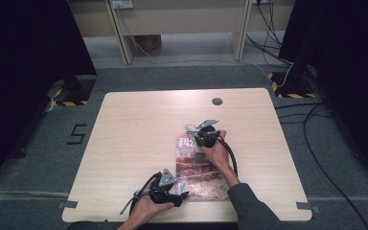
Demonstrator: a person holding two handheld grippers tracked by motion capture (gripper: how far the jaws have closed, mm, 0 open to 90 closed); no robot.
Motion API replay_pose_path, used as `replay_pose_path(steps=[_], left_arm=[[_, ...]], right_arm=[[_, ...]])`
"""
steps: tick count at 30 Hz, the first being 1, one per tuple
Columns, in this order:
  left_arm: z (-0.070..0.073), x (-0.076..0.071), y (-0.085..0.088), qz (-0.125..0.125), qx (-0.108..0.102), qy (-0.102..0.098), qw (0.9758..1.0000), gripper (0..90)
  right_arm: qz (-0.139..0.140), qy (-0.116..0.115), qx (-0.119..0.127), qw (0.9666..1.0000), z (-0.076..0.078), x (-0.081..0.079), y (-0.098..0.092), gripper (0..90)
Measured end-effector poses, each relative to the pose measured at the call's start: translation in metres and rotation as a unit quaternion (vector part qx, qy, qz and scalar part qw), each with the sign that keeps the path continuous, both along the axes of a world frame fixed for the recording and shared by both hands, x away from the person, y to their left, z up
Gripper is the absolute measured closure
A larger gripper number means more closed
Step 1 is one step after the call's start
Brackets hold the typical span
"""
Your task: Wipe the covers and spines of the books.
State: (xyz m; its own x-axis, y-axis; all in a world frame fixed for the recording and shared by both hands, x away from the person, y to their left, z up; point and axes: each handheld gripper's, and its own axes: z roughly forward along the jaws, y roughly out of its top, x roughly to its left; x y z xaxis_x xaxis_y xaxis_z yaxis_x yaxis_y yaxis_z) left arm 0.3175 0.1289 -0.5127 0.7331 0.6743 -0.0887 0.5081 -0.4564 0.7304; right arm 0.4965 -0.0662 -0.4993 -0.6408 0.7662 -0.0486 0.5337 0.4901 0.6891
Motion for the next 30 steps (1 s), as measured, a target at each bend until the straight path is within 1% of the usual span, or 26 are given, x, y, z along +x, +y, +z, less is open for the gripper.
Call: replay_pose_path(steps=[2,4,7,10,13,16,17,19,22,25,26,28,30], left_arm=[[0.000,0.000,0.000,-0.001,0.001,0.000,1.0000,27.4],[0.000,0.000,0.000,0.000,0.000,0.001,1.0000,27.4],[0.000,0.000,0.000,0.000,0.001,-0.001,1.0000,27.5],[0.000,0.000,0.000,0.001,0.000,-0.001,1.0000,27.5],[0.000,0.000,0.000,0.000,0.001,-0.001,1.0000,27.5],[0.000,0.000,0.000,0.000,0.001,-0.001,1.0000,27.5],[0.000,0.000,0.000,0.000,0.001,-0.001,1.0000,27.5],[0.000,0.000,0.000,-0.001,0.001,-0.001,1.0000,27.5],[0.000,0.000,0.000,-0.001,0.001,0.000,1.0000,27.5],[0.000,0.000,0.000,0.000,0.001,0.000,1.0000,27.5],[0.000,0.000,0.000,0.000,0.001,0.000,1.0000,27.5],[0.000,-0.001,0.000,0.001,0.001,-0.001,1.0000,27.5],[0.000,0.000,0.000,0.000,0.001,0.000,1.0000,27.5]], right_arm=[[0.005,0.000,-0.001,1.0000,0.000,0.000,0.004,78.4],[0.010,0.002,0.004,0.9999,0.000,-0.001,0.009,78.4],[0.023,0.005,0.007,0.9997,-0.001,-0.003,0.019,78.4],[0.033,0.005,0.004,0.9994,0.000,-0.004,0.027,78.4],[0.032,0.007,0.001,0.9994,0.000,-0.001,0.030,78.2],[0.021,0.005,0.003,0.9998,0.000,0.003,0.032,78.3],[0.021,0.004,-0.002,0.9998,0.000,0.003,0.034,78.4],[0.028,-0.002,-0.012,0.9995,0.001,0.003,0.039,78.5],[0.033,0.001,-0.011,0.9994,0.001,0.001,0.042,78.5],[0.050,0.007,-0.010,0.9987,0.002,-0.002,0.046,78.5],[0.053,0.005,-0.013,0.9985,0.002,-0.004,0.047,78.5],[0.053,0.003,-0.019,0.9984,0.002,-0.004,0.049,78.3],[0.051,0.005,-0.013,0.9986,0.002,-0.001,0.047,78.1]])
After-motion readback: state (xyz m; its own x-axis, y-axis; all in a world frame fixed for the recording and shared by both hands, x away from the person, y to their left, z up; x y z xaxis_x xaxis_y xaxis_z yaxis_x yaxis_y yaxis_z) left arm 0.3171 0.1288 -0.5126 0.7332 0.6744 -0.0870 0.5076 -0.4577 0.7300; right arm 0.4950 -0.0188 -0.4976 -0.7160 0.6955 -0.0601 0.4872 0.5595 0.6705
